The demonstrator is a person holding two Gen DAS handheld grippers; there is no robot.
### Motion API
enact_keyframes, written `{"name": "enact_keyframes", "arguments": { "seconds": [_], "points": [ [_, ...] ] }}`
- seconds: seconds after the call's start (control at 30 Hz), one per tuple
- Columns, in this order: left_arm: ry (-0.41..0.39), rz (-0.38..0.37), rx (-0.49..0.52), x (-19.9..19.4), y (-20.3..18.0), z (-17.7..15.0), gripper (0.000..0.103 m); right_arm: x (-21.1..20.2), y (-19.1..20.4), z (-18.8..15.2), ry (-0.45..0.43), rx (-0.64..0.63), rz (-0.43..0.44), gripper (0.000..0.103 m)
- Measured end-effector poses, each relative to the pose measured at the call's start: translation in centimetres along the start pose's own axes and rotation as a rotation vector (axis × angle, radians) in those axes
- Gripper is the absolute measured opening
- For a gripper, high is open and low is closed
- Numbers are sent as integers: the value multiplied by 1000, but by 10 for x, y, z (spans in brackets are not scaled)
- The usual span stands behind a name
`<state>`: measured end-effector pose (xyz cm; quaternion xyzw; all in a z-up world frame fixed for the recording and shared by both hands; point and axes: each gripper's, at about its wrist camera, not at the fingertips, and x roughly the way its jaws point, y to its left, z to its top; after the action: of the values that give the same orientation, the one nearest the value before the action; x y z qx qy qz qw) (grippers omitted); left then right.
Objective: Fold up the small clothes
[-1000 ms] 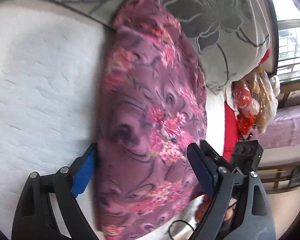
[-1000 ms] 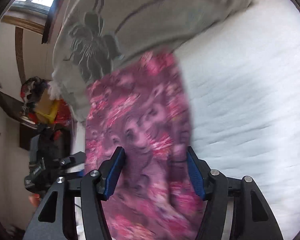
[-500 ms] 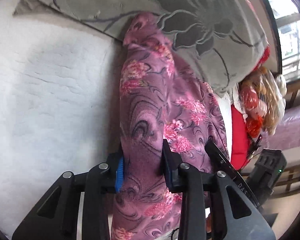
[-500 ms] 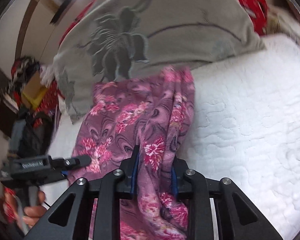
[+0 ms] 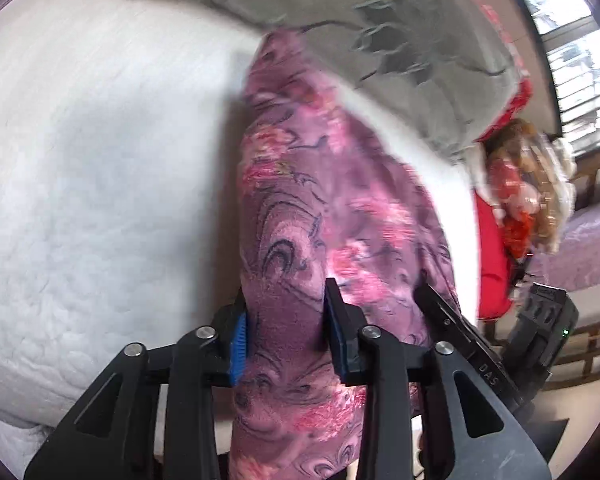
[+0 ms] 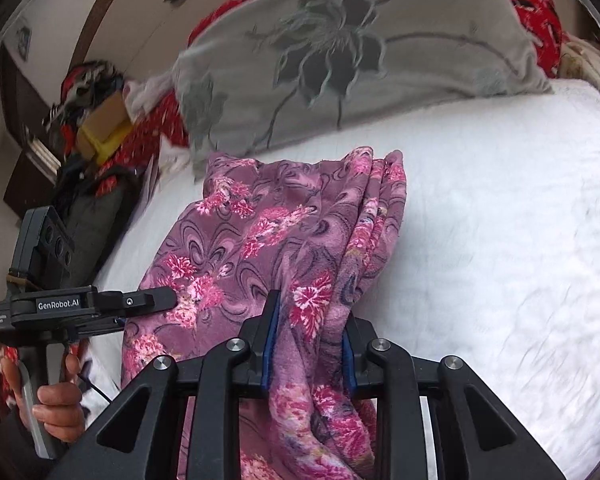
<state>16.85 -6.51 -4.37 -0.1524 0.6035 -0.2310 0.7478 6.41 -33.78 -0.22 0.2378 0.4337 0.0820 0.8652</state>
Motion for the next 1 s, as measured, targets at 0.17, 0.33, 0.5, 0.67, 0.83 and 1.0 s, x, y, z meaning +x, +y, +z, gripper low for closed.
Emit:
{"name": "enact_keyframes", "arguments": {
  "seconds": [0.17, 0.33, 0.5, 0.67, 0.83, 1.0],
  "points": [
    [22, -21, -67, -3, 28, -3, 50, 19, -22, -20, 50, 61, -48, 47],
    [-93, 10, 23, -27, 6, 13, 47, -4, -35, -9, -6, 114, -111, 52],
    [-164, 130, 191, -9, -43, 42, 48, 1, 5, 19, -114, -58, -144, 36],
    [-143, 298, 237, 49, -49, 83, 61, 47, 18, 41, -113, -145, -213, 22],
    [-93, 221, 127, 68, -29, 109, 80, 79, -13, 47, -74, -69, -228, 14],
    [-104, 176, 143, 30, -23, 97, 77, 55, -6, 52, -59, -86, -198, 19]
  ]
}}
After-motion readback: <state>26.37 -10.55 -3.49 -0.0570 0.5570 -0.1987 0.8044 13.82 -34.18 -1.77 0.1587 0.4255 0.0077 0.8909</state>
